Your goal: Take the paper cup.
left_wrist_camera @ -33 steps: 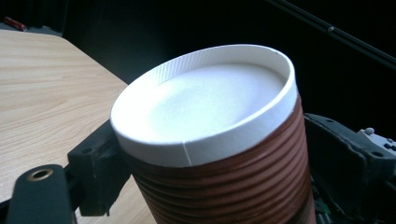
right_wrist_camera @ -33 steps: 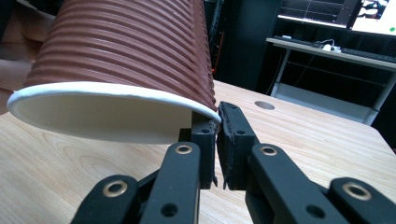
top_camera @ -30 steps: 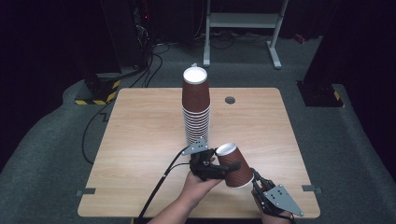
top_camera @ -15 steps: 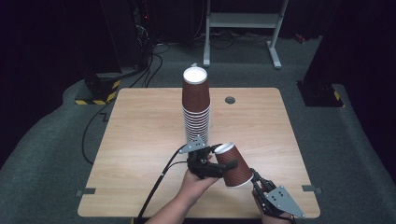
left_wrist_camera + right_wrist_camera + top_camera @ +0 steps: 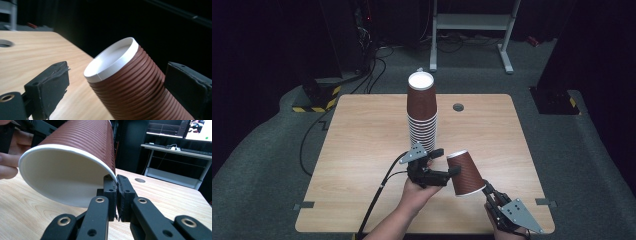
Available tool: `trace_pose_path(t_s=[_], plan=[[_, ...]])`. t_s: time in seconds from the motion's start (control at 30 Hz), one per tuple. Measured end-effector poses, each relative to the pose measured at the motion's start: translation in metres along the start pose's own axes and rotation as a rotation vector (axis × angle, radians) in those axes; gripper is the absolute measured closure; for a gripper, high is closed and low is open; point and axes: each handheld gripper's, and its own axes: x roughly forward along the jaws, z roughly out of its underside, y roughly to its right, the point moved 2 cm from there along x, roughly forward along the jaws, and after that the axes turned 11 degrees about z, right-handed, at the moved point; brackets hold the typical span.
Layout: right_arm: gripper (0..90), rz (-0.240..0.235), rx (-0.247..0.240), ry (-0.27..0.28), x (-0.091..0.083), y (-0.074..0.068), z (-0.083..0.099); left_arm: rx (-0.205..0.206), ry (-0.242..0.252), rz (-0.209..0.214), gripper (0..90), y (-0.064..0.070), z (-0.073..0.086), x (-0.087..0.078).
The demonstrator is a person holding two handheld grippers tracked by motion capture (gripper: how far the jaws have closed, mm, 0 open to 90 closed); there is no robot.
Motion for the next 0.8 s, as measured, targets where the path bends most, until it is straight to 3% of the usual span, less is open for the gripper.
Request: trace_pose_path(t_s=[0.17, 0.37, 0.63, 0.8], plan=[[86.4, 0.007, 0.002, 0.000, 0.000, 0.004, 0.001, 0.048, -0.010, -0.054, 14.3, -0.003, 0.000, -0.014], [86.5, 0.010, 0.003, -0.007, -0.001, 0.004, 0.001, 0.107, -0.043, -0.126, 16.3, -0.009, 0.008, -0.039], [86.4, 0.008, 0.000, -0.027, 0.000, 0.004, 0.003, 0.133, -0.109, -0.268, 18.0, -0.034, 0.032, -0.084], [86.2, 0.003, 0.006, -0.070, 0.004, 0.007, 0.006, 0.136, -0.163, -0.347, 18.7, -0.049, 0.048, -0.111]])
